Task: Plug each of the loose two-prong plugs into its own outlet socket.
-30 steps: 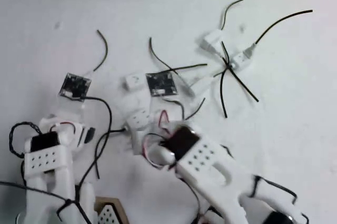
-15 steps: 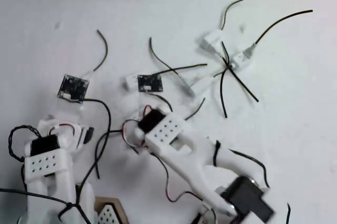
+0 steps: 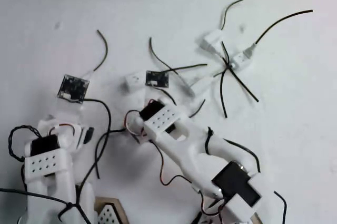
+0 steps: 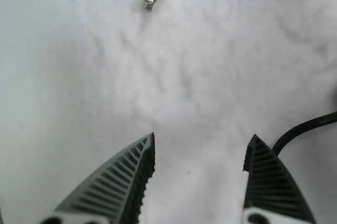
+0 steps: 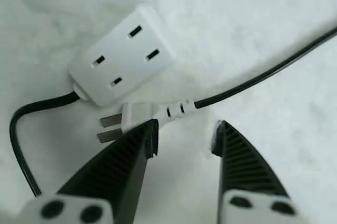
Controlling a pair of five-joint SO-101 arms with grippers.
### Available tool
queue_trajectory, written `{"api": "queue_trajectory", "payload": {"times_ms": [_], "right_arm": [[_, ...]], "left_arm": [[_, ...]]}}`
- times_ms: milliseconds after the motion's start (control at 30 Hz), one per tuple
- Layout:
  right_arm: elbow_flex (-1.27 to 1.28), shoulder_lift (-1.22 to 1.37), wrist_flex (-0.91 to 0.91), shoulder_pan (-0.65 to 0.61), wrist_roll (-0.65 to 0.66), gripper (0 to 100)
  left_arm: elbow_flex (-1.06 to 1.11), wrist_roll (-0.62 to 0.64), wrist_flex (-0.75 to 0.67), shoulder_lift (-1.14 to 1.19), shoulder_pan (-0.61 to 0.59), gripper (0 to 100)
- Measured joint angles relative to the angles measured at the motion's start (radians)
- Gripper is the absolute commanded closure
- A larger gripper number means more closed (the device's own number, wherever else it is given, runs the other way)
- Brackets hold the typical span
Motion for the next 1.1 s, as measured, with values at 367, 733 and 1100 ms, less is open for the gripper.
{"api": "queue_trajectory", "payload": {"times_ms": [367, 733, 1100], "right_arm": [[-0.094, 0.002, 0.063, -0.006, 0.0, 83.0], [-0.137, 0.083, 0.117, -0.005, 0.0, 83.0], [-0.163, 0.198, 0.043, 0.002, -0.002, 83.0]], "left_arm": [[0.012, 0.0, 0.0, -0.002, 0.0, 72], [0.018, 0.0, 0.0, -0.003, -0.002, 72], [0.018, 0.0, 0.0, -0.003, -0.002, 72]]}}
